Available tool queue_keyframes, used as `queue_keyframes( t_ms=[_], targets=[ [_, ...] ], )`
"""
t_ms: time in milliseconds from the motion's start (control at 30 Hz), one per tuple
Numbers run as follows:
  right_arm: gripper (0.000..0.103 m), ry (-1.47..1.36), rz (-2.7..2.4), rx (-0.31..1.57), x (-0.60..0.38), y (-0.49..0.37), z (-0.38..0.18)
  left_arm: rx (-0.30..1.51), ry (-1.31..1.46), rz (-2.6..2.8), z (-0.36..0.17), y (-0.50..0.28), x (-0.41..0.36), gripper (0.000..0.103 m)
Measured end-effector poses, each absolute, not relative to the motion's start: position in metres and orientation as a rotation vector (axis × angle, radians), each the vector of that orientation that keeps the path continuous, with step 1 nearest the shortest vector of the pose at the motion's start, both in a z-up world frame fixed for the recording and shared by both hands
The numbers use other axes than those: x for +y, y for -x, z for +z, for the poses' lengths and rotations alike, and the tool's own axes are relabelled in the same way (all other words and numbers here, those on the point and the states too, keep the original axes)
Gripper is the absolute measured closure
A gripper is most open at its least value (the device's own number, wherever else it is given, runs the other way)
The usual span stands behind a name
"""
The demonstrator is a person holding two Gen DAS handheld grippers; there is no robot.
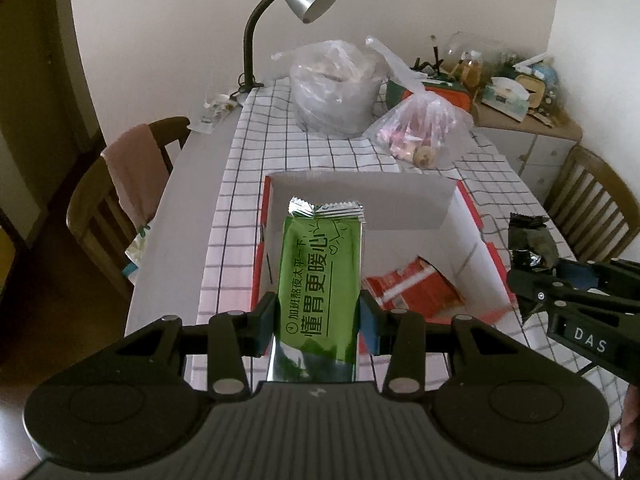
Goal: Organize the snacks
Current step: 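Carry both packets into the red box and release them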
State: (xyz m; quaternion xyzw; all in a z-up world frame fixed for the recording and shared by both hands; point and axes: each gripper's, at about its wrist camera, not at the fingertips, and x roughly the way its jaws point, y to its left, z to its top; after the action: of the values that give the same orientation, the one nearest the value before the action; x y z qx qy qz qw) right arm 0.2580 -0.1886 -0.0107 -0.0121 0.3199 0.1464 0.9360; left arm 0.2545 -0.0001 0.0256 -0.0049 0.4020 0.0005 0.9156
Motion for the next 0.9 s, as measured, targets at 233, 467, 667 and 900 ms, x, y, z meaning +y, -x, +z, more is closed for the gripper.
queue_keyframes(
  t_ms=[233,467,667,900],
  targets=[
    [0.071,0.037,0.305,0.694,-0.186,-0.309,-0.017,0.859,-0.008,0.016,0.019,-0.308,-0.005,0.061],
    [0.071,0.046,0.329,0.759,-0.179,-0.356,-0.038,0.923,-0.018,0.017,-0.004,-0.356,-0.011,0.061],
    [0.071,0.055,0.329,0.849,-0.174,-0.386,-0.067,0.988,-0.055,0.028,-0.028,-0.384,-0.018,0.061],
    [0.071,0.083,0.341,0.932,-0.164,-0.401,-0.097,1.079,-0.097,0.036,-0.055,-0.402,-0.022,0.061]
  ],
)
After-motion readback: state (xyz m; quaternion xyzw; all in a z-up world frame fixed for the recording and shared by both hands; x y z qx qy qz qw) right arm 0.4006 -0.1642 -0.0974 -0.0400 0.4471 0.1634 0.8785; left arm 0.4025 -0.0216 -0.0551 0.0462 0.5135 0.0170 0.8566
